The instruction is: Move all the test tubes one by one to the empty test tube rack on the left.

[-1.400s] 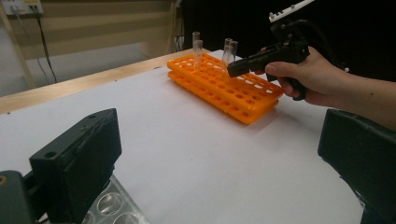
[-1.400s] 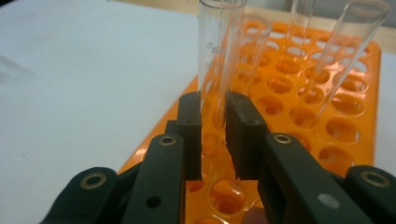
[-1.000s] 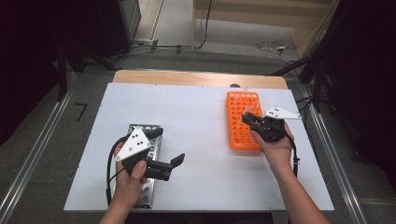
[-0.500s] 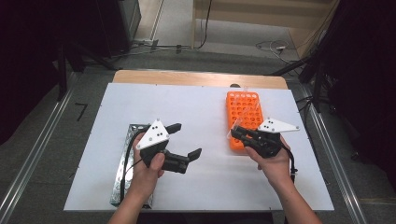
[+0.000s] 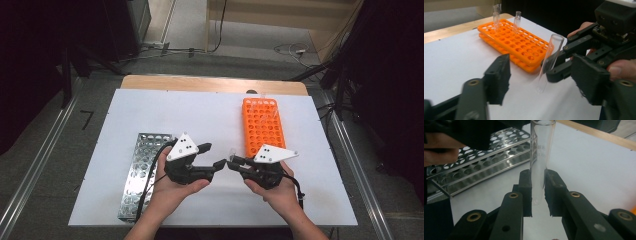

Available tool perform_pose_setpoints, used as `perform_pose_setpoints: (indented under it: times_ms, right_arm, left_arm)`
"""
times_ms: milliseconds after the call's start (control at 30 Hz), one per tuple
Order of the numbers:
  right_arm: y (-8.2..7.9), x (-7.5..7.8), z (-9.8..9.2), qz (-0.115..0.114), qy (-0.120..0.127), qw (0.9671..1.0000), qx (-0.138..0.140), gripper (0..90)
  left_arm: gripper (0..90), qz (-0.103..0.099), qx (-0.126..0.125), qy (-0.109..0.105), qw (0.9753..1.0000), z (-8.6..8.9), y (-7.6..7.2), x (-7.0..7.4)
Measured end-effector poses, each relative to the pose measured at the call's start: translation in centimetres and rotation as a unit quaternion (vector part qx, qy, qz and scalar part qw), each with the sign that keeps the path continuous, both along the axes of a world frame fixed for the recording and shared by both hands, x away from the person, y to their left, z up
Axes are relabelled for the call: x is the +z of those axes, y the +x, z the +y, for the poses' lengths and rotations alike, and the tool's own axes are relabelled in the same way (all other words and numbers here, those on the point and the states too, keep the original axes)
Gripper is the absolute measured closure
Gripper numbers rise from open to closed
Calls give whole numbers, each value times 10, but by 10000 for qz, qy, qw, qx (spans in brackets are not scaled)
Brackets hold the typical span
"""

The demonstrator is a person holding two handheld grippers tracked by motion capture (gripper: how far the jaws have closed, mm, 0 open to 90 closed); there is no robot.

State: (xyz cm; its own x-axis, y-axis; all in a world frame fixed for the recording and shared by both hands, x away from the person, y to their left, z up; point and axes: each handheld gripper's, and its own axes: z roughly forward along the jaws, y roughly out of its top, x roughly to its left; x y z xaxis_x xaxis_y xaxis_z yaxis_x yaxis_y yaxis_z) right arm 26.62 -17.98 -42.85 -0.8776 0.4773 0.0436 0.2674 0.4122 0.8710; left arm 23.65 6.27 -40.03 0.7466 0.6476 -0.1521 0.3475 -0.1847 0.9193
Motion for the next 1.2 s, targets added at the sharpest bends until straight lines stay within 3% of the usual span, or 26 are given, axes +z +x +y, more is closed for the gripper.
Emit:
perform_pose_setpoints:
  times_ms: [267,600,800,1033,1067,1133,1167,1200]
  right_arm:
    - [-7,-2,12,4,-104,9998,188,742]
    - [-12,-2,19,-48,-212,9993,297,742]
    - [-14,-1,20,-55,-207,9992,328,742]
    - [-14,-1,20,-60,-147,9993,333,739]
    - [-14,-1,20,-110,-121,9994,301,729]
    - [-14,0,18,-159,-50,9994,298,597]
    - [-14,0,18,-159,-50,9994,298,597]
    - [-13,0,16,-132,33,9994,305,481]
  left_arm:
    - [578,-82,-229,220,9995,-8,-3,-2]
    - [676,-150,-177,451,9987,-13,-4,-4]
    - [754,-197,-189,449,9986,-14,-5,-3]
    - [761,-247,-204,426,9986,-13,-5,-2]
    - [762,-258,-195,430,9985,-12,-5,-1]
    - [762,-258,-150,411,9987,-11,-5,-1]
    - [762,-252,-134,392,9988,-10,-4,0]
    - [762,-243,-124,373,9989,-8,-4,1]
